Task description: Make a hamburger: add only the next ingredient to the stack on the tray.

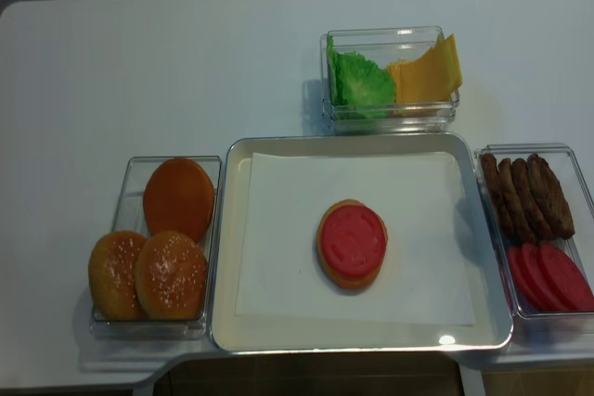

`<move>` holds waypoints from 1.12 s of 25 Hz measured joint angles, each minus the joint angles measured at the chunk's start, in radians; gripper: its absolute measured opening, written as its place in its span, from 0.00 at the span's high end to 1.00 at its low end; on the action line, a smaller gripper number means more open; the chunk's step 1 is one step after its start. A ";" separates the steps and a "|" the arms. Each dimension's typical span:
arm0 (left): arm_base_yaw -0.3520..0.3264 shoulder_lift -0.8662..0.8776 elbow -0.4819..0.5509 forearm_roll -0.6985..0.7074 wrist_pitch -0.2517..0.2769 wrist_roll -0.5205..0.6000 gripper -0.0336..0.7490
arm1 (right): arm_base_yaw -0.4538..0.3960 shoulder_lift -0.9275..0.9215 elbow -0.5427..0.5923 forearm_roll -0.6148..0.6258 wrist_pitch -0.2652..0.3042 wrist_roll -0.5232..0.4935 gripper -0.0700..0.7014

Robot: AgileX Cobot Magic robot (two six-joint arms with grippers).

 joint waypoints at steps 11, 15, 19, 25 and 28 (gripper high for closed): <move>0.000 0.000 0.000 0.000 0.000 0.000 0.51 | 0.000 -0.393 0.120 0.004 0.018 -0.061 0.31; 0.000 0.000 0.000 0.000 0.000 0.000 0.51 | 0.000 -0.450 0.169 0.004 0.013 -0.078 0.31; 0.000 0.000 0.000 0.000 0.000 0.000 0.51 | 0.000 -0.466 0.216 0.004 -0.045 -0.114 0.31; 0.000 0.000 0.000 0.000 0.000 0.000 0.51 | 0.000 -0.466 0.273 0.004 -0.109 -0.135 0.33; 0.000 0.000 0.000 0.000 0.000 0.000 0.51 | 0.000 -0.466 0.277 0.004 -0.118 -0.135 0.34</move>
